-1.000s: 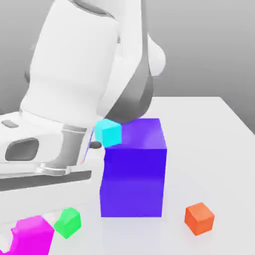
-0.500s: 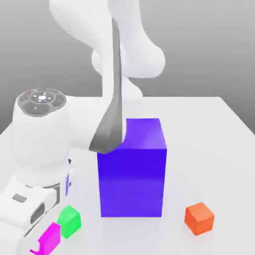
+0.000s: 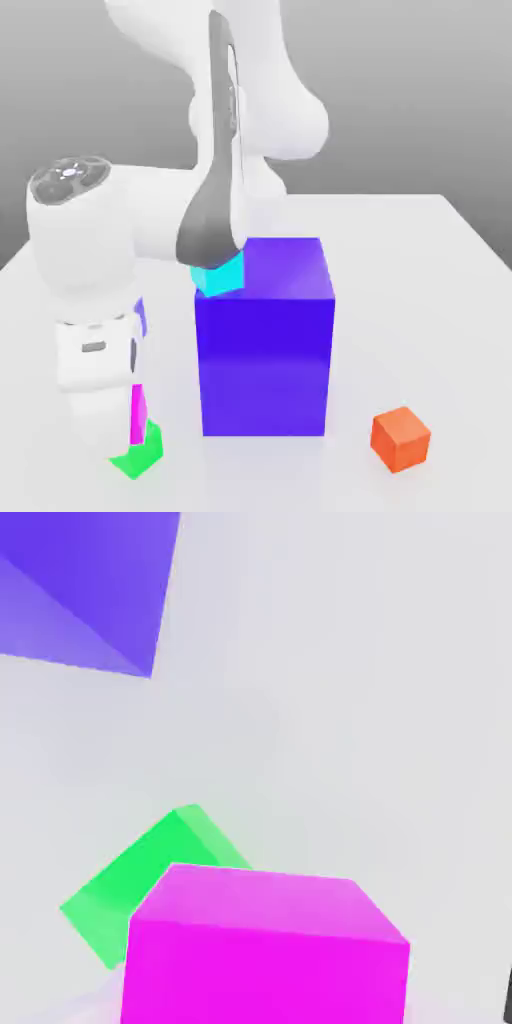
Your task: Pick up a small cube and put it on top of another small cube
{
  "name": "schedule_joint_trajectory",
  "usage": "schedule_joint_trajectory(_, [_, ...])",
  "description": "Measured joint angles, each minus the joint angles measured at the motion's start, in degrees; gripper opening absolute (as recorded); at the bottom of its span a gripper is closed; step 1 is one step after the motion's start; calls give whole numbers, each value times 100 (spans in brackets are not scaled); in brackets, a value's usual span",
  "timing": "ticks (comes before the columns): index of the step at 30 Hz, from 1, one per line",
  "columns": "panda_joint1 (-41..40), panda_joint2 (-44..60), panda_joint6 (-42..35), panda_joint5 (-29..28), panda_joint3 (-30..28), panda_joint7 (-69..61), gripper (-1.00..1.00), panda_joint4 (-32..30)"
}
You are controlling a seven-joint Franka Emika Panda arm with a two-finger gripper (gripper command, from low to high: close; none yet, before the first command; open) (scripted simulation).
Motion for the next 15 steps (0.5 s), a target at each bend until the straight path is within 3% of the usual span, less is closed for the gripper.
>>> schedule_joint_trajectory(5, [-136, -568, 61, 125, 75, -1538, -100, -420])
schedule_joint_trajectory(11, [-33, 273, 920, -463, -141, -1393, -100, -424])
schedule_joint_trajectory(12, [18, 407, 1037, -547, -206, -1334, 100, -415])
schedule_joint_trajectory(15, [20, 407, 1037, -546, -207, -1334, 100, -415])
